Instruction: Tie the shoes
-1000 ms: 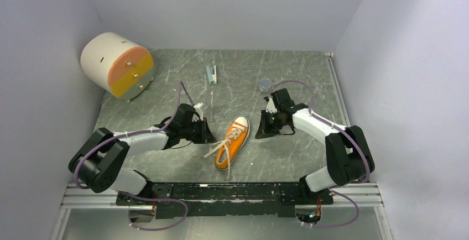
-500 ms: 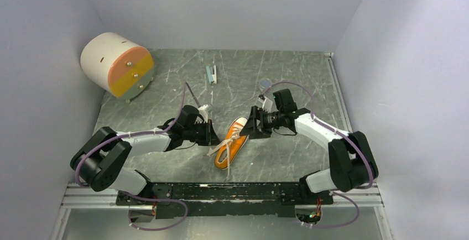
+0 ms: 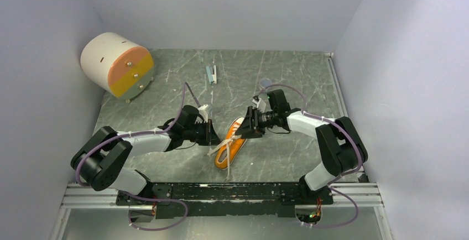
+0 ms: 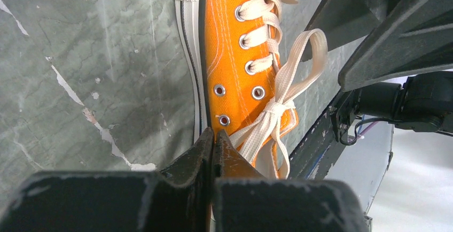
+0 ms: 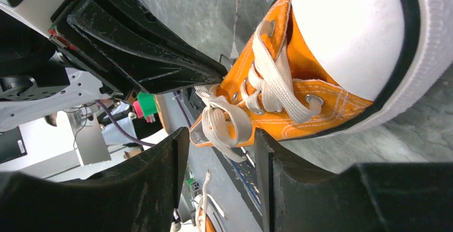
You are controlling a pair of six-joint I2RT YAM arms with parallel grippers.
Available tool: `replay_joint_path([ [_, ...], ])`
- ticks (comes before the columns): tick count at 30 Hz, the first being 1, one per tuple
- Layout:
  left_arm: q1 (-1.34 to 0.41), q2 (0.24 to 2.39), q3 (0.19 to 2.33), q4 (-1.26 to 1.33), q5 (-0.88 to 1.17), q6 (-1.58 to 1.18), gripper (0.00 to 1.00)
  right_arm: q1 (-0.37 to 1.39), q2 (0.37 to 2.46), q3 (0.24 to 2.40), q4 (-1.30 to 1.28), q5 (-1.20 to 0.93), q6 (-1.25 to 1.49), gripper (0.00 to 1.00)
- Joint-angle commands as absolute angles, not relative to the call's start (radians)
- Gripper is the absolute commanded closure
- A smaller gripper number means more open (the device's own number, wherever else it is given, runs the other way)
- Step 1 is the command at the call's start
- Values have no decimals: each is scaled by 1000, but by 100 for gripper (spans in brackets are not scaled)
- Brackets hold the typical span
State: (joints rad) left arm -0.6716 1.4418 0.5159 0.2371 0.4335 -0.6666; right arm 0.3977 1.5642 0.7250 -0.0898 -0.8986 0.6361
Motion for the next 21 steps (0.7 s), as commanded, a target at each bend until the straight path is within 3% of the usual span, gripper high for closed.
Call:
replay_joint_path([
  [1, -675, 1426, 500, 283, 463, -679, 95, 422, 1589, 704, -5, -931, 689, 51],
  [6, -675, 1417, 504, 265, 462, -675, 95, 431, 1618, 724, -35, -858, 679, 67],
  [8, -675, 1405, 507, 243, 442, -673, 95, 431, 1632, 744, -102, -805, 646, 80],
  [10, -675, 1393, 508, 213, 417, -667, 95, 431, 1644, 778, -178, -727, 596, 100],
  [15, -675, 1385, 505, 120, 335, -655, 95, 430, 1611, 864, -395, -318, 438, 100],
  [21, -675, 1403, 518, 44, 273, -617, 95, 436, 1592, 892, -475, -163, 354, 100],
])
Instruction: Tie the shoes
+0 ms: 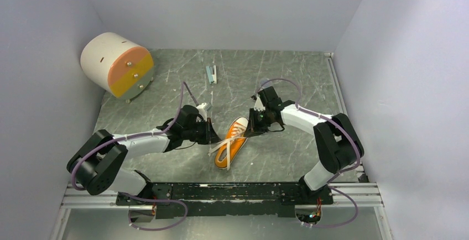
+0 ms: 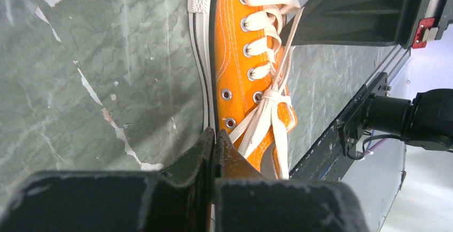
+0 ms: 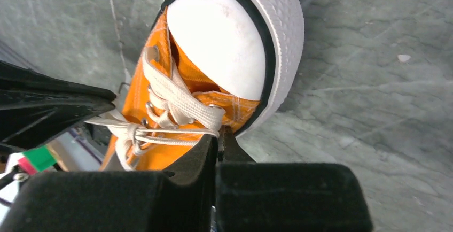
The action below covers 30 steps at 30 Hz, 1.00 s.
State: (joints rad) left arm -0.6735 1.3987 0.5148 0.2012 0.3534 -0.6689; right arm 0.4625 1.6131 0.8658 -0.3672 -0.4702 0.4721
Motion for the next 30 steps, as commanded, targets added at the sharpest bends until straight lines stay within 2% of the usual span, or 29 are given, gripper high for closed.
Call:
replay_joint_path([
  [1, -675, 1402, 517, 39, 264, -615, 95, 439, 1586, 895, -487, -130, 346, 100],
  [5, -675, 1390, 500, 28, 242, -611, 95, 444, 1556, 893, -527, -25, 318, 100],
  [12, -675, 1401, 481, 44, 247, -596, 96, 449, 1547, 835, -458, -159, 325, 100],
  [18, -669, 1375, 563, -79, 159, -530, 95, 430, 1525, 858, -498, -142, 312, 100],
  [21, -653, 1407, 572, -90, 126, -519, 95, 424, 1547, 848, -467, -124, 307, 100],
  [25, -585, 1489, 613, -72, 182, -479, 95, 396, 1558, 838, -415, -133, 327, 100],
  [30, -542, 1587, 762, -116, 181, -418, 95, 377, 1587, 856, -386, -142, 335, 100],
])
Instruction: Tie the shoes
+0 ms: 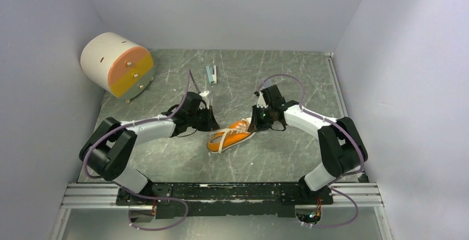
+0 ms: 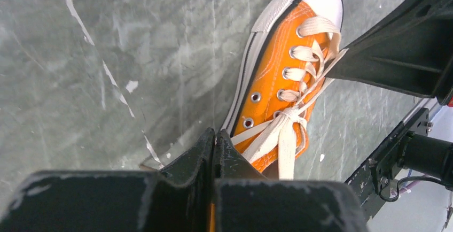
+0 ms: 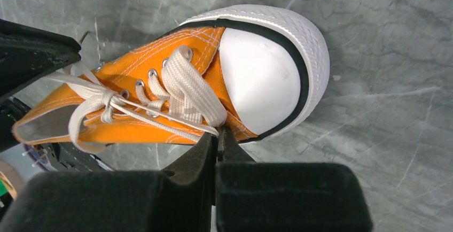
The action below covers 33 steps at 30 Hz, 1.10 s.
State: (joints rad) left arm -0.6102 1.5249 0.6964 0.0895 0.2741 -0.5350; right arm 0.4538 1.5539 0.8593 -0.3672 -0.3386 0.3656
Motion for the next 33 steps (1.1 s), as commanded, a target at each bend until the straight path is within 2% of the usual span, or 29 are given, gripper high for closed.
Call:
replay_joint_path([
  [1, -535, 1606, 797, -129, 173, -403, 95, 376, 1592, 861, -376, -141, 337, 100],
  [9, -477, 1732, 1008, -230, 225, -298, 95, 372, 1620, 936, -371, -296, 363, 100],
  [10, -477, 1720, 1012, -243, 229, -291, 95, 372, 1602, 936, -386, -325, 365, 92],
  [12, -476, 1675, 1013, -291, 207, -279, 58, 371, 1549, 939, -444, -396, 368, 66],
  [14, -469, 1601, 1015, -365, 155, -275, 34, 371, 1482, 959, -550, -445, 357, 46],
  [15, -460, 1552, 1022, -413, 128, -277, 10, 370, 1446, 978, -614, -448, 345, 38],
  [16, -449, 1505, 1035, -473, 108, -283, 4, 370, 1409, 1011, -686, -447, 321, 32],
  [18, -429, 1388, 1080, -583, 82, -310, 3, 362, 1329, 1102, -843, -407, 279, 28],
  [21, -428, 1166, 1142, -645, 80, -422, 3, 361, 1181, 1255, -929, -279, 278, 24],
  [22, -427, 1088, 1155, -612, 123, -458, 3, 361, 1143, 1318, -952, -232, 285, 7],
  [23, -428, 1021, 1171, -583, 136, -490, 3, 361, 1113, 1376, -973, -192, 294, 1],
  [27, -428, 875, 1278, -553, 151, -521, 3, 360, 1036, 1541, -1056, -83, 314, 0],
  [33, -428, 888, 1553, -820, 94, -379, 4, 360, 982, 1712, -1148, 17, 336, 0],
])
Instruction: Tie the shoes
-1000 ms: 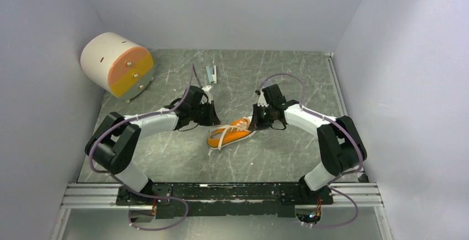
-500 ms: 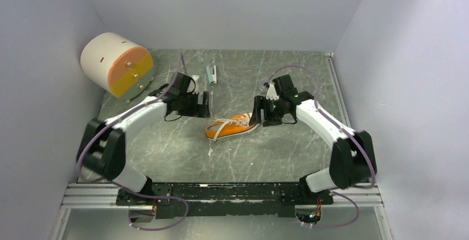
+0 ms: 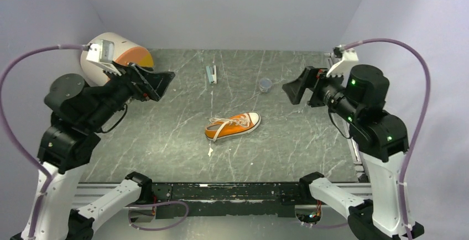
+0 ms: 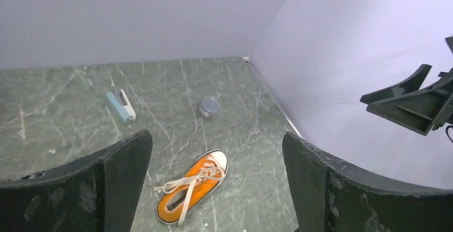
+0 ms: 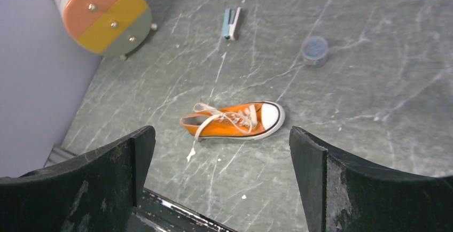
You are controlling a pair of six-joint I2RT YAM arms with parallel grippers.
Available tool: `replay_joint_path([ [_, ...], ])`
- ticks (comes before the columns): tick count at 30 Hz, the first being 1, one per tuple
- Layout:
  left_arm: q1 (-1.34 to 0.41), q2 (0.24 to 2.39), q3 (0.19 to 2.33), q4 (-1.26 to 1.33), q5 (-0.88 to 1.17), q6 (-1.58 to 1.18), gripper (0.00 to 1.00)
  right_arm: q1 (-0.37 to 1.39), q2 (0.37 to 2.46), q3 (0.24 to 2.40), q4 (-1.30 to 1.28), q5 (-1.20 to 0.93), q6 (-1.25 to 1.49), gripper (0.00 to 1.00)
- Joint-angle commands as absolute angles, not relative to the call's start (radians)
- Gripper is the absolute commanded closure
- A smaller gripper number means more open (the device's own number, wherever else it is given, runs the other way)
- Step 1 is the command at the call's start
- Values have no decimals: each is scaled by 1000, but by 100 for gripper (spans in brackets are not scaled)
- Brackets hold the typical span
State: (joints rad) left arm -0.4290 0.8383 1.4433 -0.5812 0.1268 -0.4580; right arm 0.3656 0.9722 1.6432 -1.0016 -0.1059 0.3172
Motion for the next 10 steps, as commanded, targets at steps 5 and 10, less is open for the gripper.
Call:
replay_joint_path([
  [5, -428, 884, 1662, -928, 3, -308, 3, 361, 937, 1788, -1159, 89, 344, 0],
  [10, -428, 935, 1740, -956, 2, -237, 3, 363, 876, 1733, -1143, 115, 364, 0],
])
